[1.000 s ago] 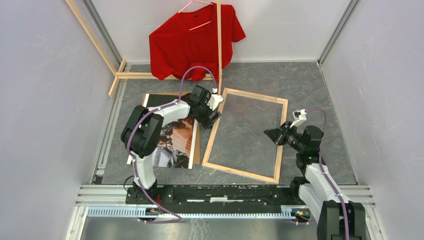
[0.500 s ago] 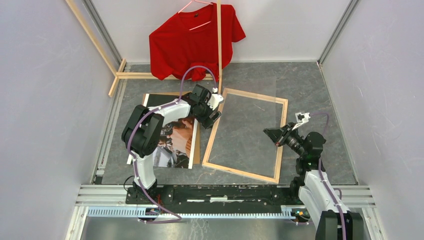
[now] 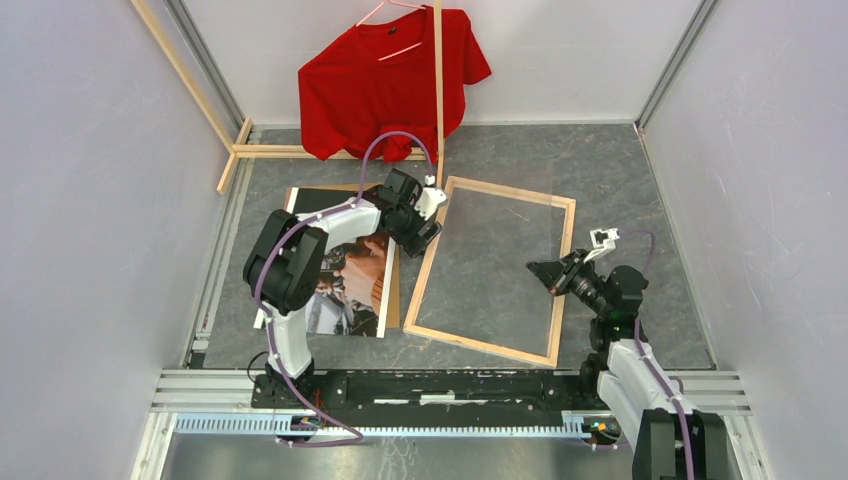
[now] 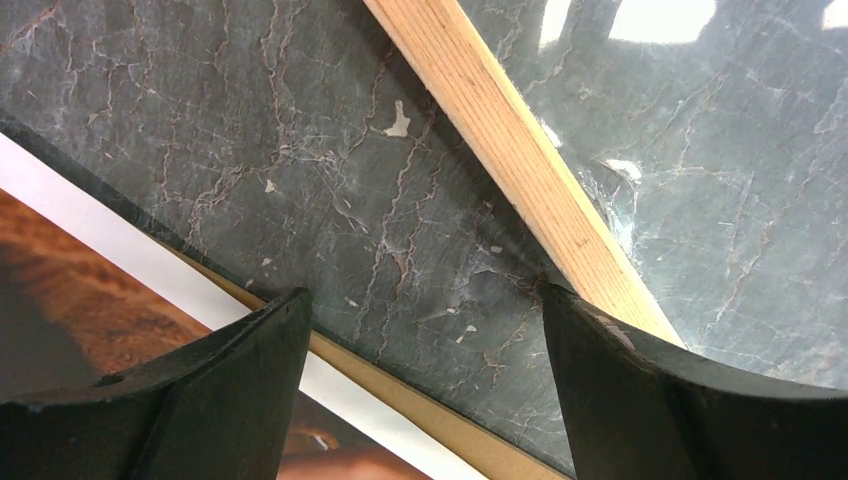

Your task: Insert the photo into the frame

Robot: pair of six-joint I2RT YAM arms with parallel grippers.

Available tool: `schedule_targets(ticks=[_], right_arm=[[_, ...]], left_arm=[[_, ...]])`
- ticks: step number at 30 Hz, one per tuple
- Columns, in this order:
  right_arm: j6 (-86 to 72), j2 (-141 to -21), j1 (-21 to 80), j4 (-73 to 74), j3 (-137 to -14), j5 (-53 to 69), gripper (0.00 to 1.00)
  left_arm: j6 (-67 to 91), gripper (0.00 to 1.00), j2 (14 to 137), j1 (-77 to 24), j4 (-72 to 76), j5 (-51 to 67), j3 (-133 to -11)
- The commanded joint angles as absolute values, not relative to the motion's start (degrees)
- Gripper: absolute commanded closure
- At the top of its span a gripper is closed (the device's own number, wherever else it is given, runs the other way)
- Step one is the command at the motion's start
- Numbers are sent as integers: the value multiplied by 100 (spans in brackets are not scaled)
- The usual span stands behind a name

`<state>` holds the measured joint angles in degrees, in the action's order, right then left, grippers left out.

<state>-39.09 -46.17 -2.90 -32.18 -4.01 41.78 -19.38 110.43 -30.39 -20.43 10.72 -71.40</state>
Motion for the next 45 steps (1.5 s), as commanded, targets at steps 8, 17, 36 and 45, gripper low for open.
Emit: schedule_targets(ticks=[8,17,36,45], right_arm=[[-5511,-3920,-264,-5226,-229,4534,100],[-6361,-4081,-264,-5901,-153,4477,100],[-6971,-4716,-264,-6568,-28,4501,100],[-7415,-5100,-264,-6827,420,4206,100]], left_arm=[[-1819,13,11163,-2918,-2148,1609,-7277],[-1692,15,11039,-2561,-2153,2082,-7211],[-1708,16,10872,-2247,-2114,2312,-6968],[-1582,17,10837,-2415,-1825,2456,-6673]])
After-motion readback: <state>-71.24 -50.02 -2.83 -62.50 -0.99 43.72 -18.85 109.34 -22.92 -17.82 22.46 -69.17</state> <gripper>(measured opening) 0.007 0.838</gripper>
